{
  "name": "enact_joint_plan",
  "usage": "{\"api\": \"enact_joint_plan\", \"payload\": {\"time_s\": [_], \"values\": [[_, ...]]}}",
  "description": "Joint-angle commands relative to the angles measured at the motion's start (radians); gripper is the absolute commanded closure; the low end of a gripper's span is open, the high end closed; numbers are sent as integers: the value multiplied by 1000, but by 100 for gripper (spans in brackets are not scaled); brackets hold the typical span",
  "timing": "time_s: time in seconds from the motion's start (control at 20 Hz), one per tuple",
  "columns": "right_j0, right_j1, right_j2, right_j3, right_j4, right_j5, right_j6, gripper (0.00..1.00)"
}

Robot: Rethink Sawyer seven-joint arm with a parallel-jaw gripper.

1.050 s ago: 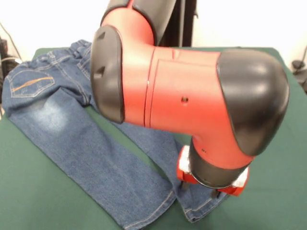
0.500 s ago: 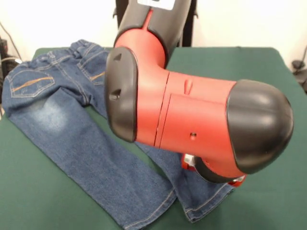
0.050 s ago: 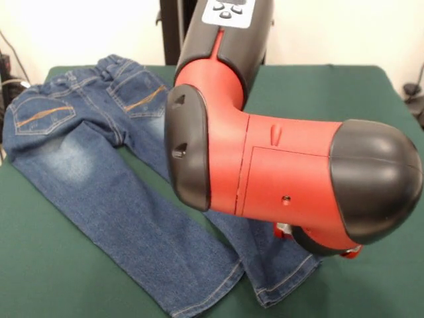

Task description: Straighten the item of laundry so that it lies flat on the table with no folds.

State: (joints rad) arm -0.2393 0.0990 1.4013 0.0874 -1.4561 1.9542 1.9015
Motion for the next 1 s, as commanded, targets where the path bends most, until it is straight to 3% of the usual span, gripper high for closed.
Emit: {"api": "enact_joint_plan", "payload": {"time_s": [0.05,0.3,0.5,0.75,1.0], "values": [[-7,45,88,122,12,-66,-232,0],[-13,44,82,136,48,-91,-229,0],[-16,63,85,127,11,-125,-263,0],[-20,62,25,163,37,-200,-294,0],[-18,38,-5,183,40,-194,-299,0]]}}
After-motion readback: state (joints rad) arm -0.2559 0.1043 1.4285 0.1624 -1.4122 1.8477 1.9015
